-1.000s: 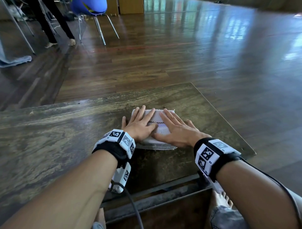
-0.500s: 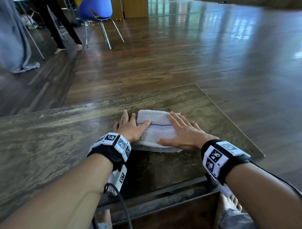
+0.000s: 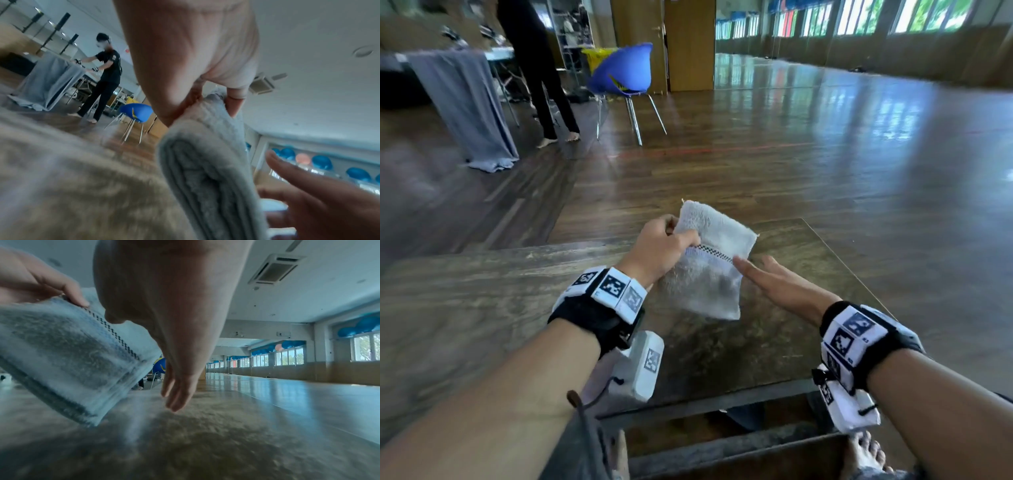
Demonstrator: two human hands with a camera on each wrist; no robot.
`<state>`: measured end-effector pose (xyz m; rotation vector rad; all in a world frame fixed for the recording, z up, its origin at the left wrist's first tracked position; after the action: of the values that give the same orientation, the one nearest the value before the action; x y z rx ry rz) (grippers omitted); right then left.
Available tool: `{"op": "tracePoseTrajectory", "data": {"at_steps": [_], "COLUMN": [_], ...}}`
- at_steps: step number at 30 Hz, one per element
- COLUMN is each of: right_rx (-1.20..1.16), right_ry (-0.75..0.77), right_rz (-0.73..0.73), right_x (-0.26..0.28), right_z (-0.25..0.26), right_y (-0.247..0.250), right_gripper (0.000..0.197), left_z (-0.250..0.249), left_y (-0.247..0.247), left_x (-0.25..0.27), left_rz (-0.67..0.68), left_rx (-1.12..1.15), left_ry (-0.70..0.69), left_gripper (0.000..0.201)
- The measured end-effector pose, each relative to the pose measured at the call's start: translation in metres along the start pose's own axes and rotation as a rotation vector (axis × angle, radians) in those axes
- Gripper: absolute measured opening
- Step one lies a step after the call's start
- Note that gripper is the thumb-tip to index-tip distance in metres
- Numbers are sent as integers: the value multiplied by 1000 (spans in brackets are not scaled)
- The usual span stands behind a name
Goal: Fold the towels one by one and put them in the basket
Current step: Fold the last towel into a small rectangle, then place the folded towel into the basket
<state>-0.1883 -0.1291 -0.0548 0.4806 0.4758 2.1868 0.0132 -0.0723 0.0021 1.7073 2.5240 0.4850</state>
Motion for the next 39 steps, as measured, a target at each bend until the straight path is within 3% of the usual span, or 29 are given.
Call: {"op": "tracePoseTrajectory", "data": {"at_steps": [1,3,5,7,8,9,11,13,17,19,23,27,33,36,38,39], "right_rx": [-52,-169,-294,-345,-348,-351,-340,-314,-265,-210,-47,76,203,275,326,355], "right_ry": [17,79,117,165,188,216,257,289,361,374,401,403,287,190,116,97], "right_rz": [14,49,95,64,42,29,41,152,384,456,558,701,807,762,760,772], "right_x": [2,9,16,17,17,19,18,17,31,40,58,76,97,94,88,85], "right_z": [13,49,89,132,154,178,216,248,296,305,285,232,128,84,62,54], "right_y": [-5,-19,-37,-55,-66,-79,-113,-158,-258,-310,-407,-489,-572,-590,-599,-603], "right_gripper": [113,78,62,87,100,102,87,81,82,83,81,59,45,33,32,38], "left_z": [-11,-30,-43,-48,-47,-41,-23,2,67,106,194,291,420,461,485,492], "left_y": [12,40,73,111,134,159,210,260,340,367,397,399,363,331,314,309], "left_x": [10,31,55,82,97,111,141,173,241,273,323,358,378,362,349,343], "left_rz": [-18,-66,-83,-94,-120,-152,-224,-299,-496,-600,-764,-855,-798,-656,-580,-574], "left_rx": [20,59,137,266,328,375,408,395,446,471,407,287,202,202,131,103], "left_ry": [-12,-35,-41,-44,-37,-27,-13,7,78,116,241,463,831,935,977,996], "left_gripper": [51,51,35,12,8,10,19,29,19,26,27,20,38,10,23,21]}}
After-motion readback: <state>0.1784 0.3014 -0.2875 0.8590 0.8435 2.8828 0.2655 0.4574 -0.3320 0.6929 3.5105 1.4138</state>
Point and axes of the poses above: each hand's wrist, its own x-axis away from the middle knuckle, its own y-axis out of the back of the hand, z = x × y, the point moved 6 cm from there along -x, towards the middle knuckle, and after that the axes turned 8 degrees about y, right-handed, at the moved point
